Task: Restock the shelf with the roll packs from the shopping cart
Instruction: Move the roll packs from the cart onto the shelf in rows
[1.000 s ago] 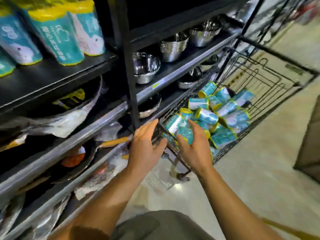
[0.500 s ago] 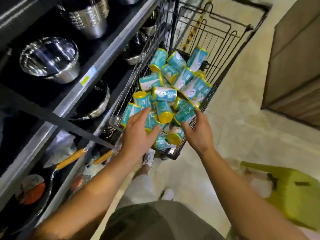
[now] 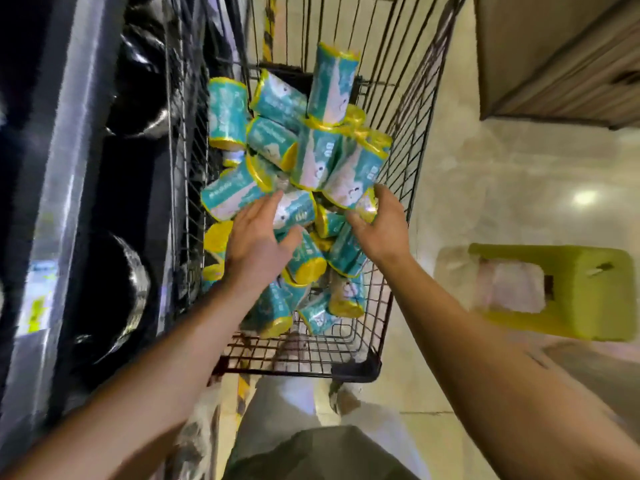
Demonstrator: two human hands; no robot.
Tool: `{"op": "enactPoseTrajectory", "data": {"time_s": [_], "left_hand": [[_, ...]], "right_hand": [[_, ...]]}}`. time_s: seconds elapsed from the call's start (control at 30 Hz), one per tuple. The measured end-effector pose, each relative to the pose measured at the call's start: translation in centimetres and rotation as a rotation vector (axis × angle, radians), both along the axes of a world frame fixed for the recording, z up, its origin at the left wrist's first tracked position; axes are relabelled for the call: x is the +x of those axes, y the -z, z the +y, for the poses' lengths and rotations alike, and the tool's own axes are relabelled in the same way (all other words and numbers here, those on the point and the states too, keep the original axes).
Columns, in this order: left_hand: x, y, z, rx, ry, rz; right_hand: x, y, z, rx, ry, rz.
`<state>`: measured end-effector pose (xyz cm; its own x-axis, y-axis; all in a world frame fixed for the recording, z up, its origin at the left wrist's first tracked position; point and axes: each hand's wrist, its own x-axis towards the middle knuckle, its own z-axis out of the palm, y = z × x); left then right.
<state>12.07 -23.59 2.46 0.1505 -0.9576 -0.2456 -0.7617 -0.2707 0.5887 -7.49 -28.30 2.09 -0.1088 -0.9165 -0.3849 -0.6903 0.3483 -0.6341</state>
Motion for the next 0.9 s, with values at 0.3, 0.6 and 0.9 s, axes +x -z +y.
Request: {"op": "enactPoseTrajectory", "data": {"time_s": [0.3,0.6,0.9], "left_hand": [[1.6,8.9,-6.3,0.104,0.195,-0.030],[0.5,11.5,-6.5,0.199,0.344,-0.476],[1.3,9.8,-4.4,0.174,0.105,-0.032]], "right_hand": [[0.4,5.2,-6.1,0.104,0.250,-0.107],[1.7,7.8,-7.6,0.186,0.276,-0.255],[1.7,4.4,-5.5,0.078,0.323,-0.307]]}}
